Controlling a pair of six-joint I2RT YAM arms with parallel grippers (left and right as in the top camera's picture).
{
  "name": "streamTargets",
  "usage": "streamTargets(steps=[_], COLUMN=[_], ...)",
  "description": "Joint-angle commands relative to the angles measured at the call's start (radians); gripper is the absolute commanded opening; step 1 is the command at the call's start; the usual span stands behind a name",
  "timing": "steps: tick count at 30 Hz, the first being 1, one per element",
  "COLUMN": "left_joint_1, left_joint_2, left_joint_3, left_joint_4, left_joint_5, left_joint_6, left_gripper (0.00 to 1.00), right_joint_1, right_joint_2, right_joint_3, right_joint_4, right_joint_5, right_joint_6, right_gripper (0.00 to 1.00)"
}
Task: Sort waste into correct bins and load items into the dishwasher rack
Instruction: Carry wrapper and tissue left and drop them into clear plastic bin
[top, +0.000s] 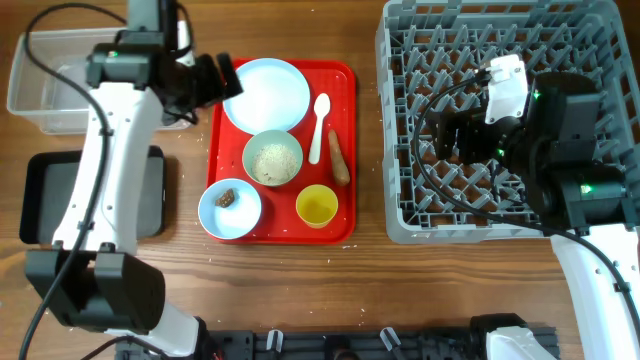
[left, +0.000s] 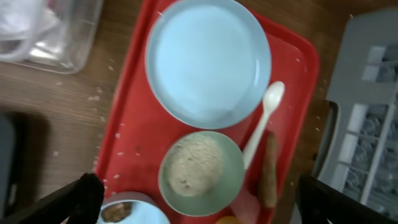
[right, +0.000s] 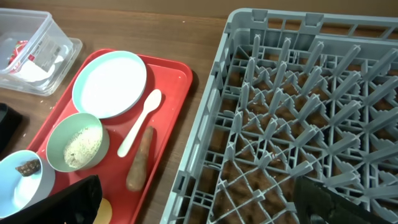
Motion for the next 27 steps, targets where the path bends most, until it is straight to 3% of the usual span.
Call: streamTargets(steps=[1, 9, 12, 19, 25, 27], left_joint_1=[-0.090, -0.222, -0.298, -0.402, -0.404, -0.404], left_joint_2=[0.011, 0.017, 0.019, 0.063, 0.180, 0.217], left_joint_3=[-0.002, -0.025, -0.142, -0.335, -0.370, -0.370], left_joint_4=[0.012, -0.031, 0.090, 0.366, 0.397, 0.398], left_joint_5=[-0.035, -0.201, -0.197, -0.220, -0.220, -0.219], left_joint_6=[-0.068, -0.170, -0.170, -0.168, -0.169, -0.169], left_gripper=[1.00, 0.98, 0.90, 0.84, 0.78, 0.70], right_joint_1=[0.000, 0.000, 0.000, 0.000, 0.000, 0.000], right_joint_2=[0.006, 0.006, 0.006, 0.006, 0.006, 0.006], right_joint_3=[0.019, 0.019, 0.019, 0.019, 0.019, 0.019], right_joint_4=[-0.004, -0.036, -0.041, -0.048, -0.051, -0.055], right_joint_5=[-0.021, -0.021, -0.021, -0.021, -0.021, -0.021], right_joint_6=[0.016, 0.016, 0.016, 0.015, 0.016, 0.016], right_gripper=[1.00, 1.00, 1.00, 1.00, 1.00, 1.00])
